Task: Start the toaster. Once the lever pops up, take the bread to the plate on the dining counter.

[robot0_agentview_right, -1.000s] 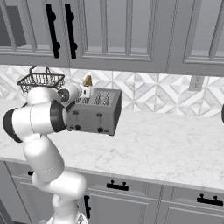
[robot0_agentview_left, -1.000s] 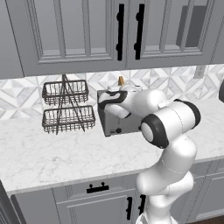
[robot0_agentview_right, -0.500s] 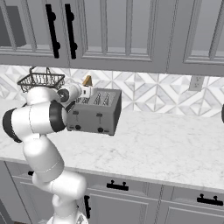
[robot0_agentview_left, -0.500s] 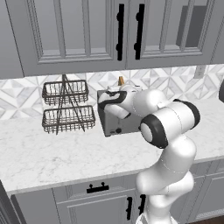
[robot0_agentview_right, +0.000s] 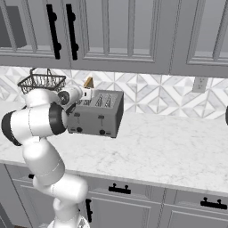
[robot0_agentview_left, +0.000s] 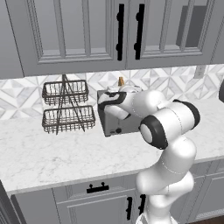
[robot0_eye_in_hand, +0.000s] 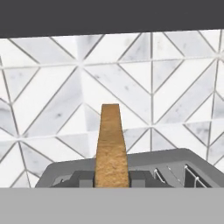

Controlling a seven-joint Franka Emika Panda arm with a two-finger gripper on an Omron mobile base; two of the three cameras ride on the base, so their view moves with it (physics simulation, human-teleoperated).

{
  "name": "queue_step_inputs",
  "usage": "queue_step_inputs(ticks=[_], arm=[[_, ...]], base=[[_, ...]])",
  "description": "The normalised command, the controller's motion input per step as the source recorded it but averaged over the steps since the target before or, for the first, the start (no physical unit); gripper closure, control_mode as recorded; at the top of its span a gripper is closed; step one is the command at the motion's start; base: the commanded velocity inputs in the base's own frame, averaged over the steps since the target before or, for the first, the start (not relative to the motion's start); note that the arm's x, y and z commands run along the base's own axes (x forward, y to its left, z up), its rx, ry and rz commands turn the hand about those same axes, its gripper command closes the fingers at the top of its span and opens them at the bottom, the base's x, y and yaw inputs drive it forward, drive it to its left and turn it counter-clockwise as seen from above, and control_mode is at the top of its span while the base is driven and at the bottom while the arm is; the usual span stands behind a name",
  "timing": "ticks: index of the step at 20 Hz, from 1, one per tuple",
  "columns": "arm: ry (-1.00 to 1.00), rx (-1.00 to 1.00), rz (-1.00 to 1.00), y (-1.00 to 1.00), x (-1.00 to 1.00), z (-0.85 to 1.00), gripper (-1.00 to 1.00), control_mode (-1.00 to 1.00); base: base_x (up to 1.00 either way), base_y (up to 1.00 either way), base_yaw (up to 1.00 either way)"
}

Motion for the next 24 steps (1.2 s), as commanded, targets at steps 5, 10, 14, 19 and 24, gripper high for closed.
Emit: queue_step_inputs(ticks=[5, 10, 14, 19, 24], arm=[[0.00, -0.10, 0.00, 0.31, -0.09, -0.02, 1.00, -1.00], [-0.01, -0.09, 0.00, 0.16, -0.06, 0.20, 1.00, -1.00], [0.00, -0.06, 0.01, 0.00, -0.27, 0.33, 1.00, -1.00], [0.02, -0.03, 0.03, 0.00, -0.56, 0.31, 1.00, -1.00], [0.05, -0.01, 0.02, 0.00, -0.60, 0.24, 1.00, -1.00]], base=[[0.00, 0.00, 0.00], [0.00, 0.00, 0.00], [0.00, 0.00, 0.00], [0.00, 0.00, 0.00], [0.00, 0.00, 0.00]])
